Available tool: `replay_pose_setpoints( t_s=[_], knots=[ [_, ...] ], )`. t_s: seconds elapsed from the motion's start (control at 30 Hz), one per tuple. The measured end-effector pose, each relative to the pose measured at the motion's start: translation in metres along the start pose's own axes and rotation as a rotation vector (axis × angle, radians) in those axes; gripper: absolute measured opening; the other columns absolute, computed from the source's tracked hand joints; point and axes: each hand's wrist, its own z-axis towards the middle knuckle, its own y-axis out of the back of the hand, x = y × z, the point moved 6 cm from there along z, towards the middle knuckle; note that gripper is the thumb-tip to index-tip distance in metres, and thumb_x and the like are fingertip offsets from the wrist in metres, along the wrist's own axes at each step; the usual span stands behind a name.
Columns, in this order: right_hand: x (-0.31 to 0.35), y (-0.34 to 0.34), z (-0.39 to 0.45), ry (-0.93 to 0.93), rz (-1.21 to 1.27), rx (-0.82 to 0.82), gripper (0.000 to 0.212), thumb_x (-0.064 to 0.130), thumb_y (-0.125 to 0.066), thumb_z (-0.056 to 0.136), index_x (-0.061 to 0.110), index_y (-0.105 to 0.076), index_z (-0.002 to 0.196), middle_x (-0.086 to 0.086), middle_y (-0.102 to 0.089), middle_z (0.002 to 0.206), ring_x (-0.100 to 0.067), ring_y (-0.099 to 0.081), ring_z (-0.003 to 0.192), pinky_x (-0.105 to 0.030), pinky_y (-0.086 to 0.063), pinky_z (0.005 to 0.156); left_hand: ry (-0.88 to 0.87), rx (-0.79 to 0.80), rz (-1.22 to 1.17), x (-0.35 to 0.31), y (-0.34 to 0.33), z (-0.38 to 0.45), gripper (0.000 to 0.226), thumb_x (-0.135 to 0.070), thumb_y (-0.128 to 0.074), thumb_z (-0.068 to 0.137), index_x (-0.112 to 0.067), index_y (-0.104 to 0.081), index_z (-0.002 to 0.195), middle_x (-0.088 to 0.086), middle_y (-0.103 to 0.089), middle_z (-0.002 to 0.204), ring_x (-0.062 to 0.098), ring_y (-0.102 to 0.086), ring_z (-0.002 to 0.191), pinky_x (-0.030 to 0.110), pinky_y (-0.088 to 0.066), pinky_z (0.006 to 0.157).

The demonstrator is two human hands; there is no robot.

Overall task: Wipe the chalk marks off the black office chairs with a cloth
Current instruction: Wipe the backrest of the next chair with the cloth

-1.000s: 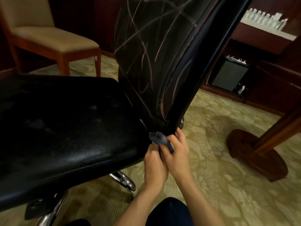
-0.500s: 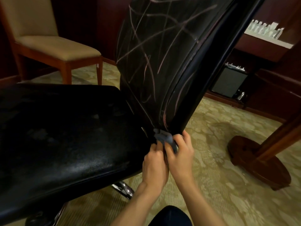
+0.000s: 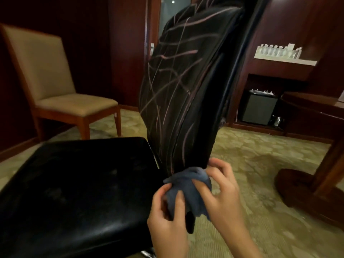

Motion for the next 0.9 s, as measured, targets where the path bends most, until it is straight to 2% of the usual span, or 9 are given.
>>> replay_pose_setpoints(
  t_s=[0.1,0.2,0.33,0.43,0.53,0.63,0.7,0.83,0.9],
  knots=[
    [0.03,0.014,0.014,0.059,0.068,-0.054,0.015,0.04,-0.06,0.085,0.029,-0.069,0.088,0.008,-0.049,0.131,-0.002,-0.045,0.129,-0.012,-0.038,0.098,-0.197,-0.039,0.031,-0.042,-0.003,-0.008,0.044,-0.007,-0.073,0.085,-0.049,-0.066,0.095,-0.017,-0.072,0.097,0.002,-0.069,0.092,0.01,-0.052,0.072],
    [0.06,0.028,0.025,0.166,0.052,-0.12,0.011,0.037,-0.058,0.089,0.029,-0.066,0.09,-0.001,-0.047,0.136,0.005,-0.043,0.128,-0.009,-0.034,0.1,-0.393,0.042,0.056,-0.084,-0.01,-0.006,0.05,-0.003,-0.068,0.089,-0.05,-0.069,0.105,-0.014,-0.07,0.104,0.001,-0.067,0.099,0.013,-0.052,0.08],
    [0.106,0.045,0.053,0.339,-0.11,-0.285,0.019,0.028,-0.063,0.092,0.009,-0.065,0.087,-0.012,-0.048,0.137,-0.024,-0.051,0.123,-0.037,-0.044,0.101,-0.598,0.098,0.013,-0.139,-0.024,0.006,0.032,-0.012,-0.063,0.092,-0.037,-0.068,0.111,-0.009,-0.062,0.102,0.002,-0.064,0.094,0.009,-0.047,0.079],
    [0.137,0.052,0.081,0.41,-0.25,-0.447,0.023,0.023,-0.065,0.093,0.002,-0.063,0.085,-0.019,-0.053,0.132,-0.033,-0.051,0.121,-0.047,-0.047,0.093,-0.785,0.124,0.13,-0.175,-0.043,0.019,0.033,-0.007,-0.061,0.095,-0.025,-0.065,0.122,-0.009,-0.056,0.104,-0.003,-0.06,0.095,0.007,-0.044,0.082],
    [0.145,0.047,0.102,0.376,-0.226,-0.464,0.024,0.025,-0.065,0.094,0.002,-0.062,0.086,-0.023,-0.041,0.145,-0.037,-0.042,0.133,-0.036,-0.044,0.1,-0.987,0.101,0.324,-0.196,-0.058,0.032,0.035,-0.002,-0.059,0.094,-0.008,-0.065,0.129,-0.001,-0.049,0.101,-0.006,-0.052,0.088,0.005,-0.04,0.081],
    [0.132,0.029,0.098,0.306,-0.051,-0.357,0.015,0.017,-0.067,0.094,0.004,-0.061,0.092,-0.023,-0.021,0.158,-0.037,-0.033,0.143,-0.01,-0.029,0.108,-1.083,0.118,0.465,-0.189,-0.06,0.038,0.037,-0.004,-0.058,0.095,-0.005,-0.063,0.132,0.004,-0.049,0.103,0.0,-0.049,0.084,0.01,-0.043,0.08],
    [0.122,0.02,0.086,0.302,0.007,-0.333,0.01,0.011,-0.067,0.093,0.003,-0.061,0.092,-0.023,-0.019,0.159,-0.035,-0.035,0.142,-0.006,-0.027,0.109,-1.129,0.129,0.545,-0.174,-0.055,0.036,0.037,-0.009,-0.056,0.097,-0.006,-0.062,0.133,0.006,-0.048,0.102,0.009,-0.052,0.083,0.017,-0.046,0.074],
    [0.093,0.0,0.057,0.312,-0.083,-0.261,0.006,0.006,-0.064,0.094,0.002,-0.061,0.09,-0.022,-0.016,0.16,-0.033,-0.025,0.148,-0.046,-0.037,0.115,-1.235,0.153,0.701,-0.141,-0.04,0.033,0.033,-0.016,-0.051,0.098,-0.007,-0.069,0.125,0.004,-0.043,0.096,0.02,-0.051,0.072,0.029,-0.047,0.062],
    [0.077,-0.012,0.038,0.285,-0.131,-0.208,0.007,0.008,-0.063,0.094,0.003,-0.062,0.089,-0.021,-0.014,0.161,-0.034,-0.021,0.15,-0.053,-0.037,0.113,-1.272,0.183,0.785,-0.119,-0.027,0.031,0.03,-0.015,-0.051,0.097,-0.008,-0.072,0.117,0.005,-0.045,0.092,0.022,-0.049,0.071,0.036,-0.048,0.058]
  ],
)
